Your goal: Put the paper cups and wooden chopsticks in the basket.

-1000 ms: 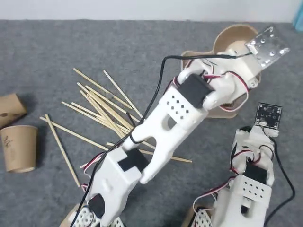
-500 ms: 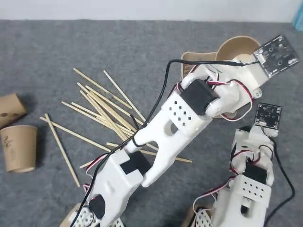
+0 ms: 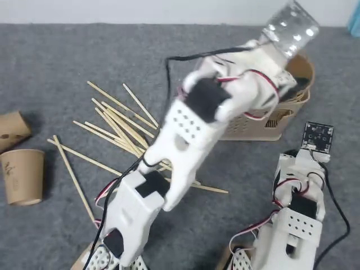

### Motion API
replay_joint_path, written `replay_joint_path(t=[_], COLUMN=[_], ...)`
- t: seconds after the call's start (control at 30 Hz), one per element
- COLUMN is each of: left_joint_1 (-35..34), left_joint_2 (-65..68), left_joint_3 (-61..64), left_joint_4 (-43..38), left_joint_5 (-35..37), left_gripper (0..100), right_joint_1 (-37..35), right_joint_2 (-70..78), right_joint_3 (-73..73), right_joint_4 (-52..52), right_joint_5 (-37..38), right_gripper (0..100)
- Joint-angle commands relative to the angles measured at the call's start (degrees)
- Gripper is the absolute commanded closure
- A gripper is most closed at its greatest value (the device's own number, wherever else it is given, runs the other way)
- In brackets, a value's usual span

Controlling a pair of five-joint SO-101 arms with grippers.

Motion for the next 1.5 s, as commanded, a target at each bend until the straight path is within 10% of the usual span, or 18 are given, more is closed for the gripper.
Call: replay_joint_path(t=[0.0, 0.27, 0.87, 1.23, 1.47], left_joint_1=[-0.97, -7.38, -68.22, -77.80, -80.26], left_joint_2=[-1.23, -6.86, -40.35, -40.44, -40.26], left_joint_3=[-7.69, -17.80, 33.10, 75.38, 82.68], left_joint_4=[4.66, 15.30, 14.33, -19.25, -22.95], left_joint_5=[0.88, 0.97, 0.44, 0.44, -0.62], left_gripper=[76, 86, 89, 89, 89], right_joint_1=[-0.66, -0.75, -2.24, -2.24, -2.24], right_joint_2=[-1.19, -1.19, -1.27, -1.71, -1.71], right_joint_3=[-0.70, -0.62, 0.18, 0.09, 0.09], right_joint_4=[-1.01, -0.92, -0.84, 1.63, 1.63], right_joint_5=[0.88, 0.97, 1.32, 1.32, 1.32], right_gripper=[98.3, 98.3, 98.3, 98.3, 98.4])
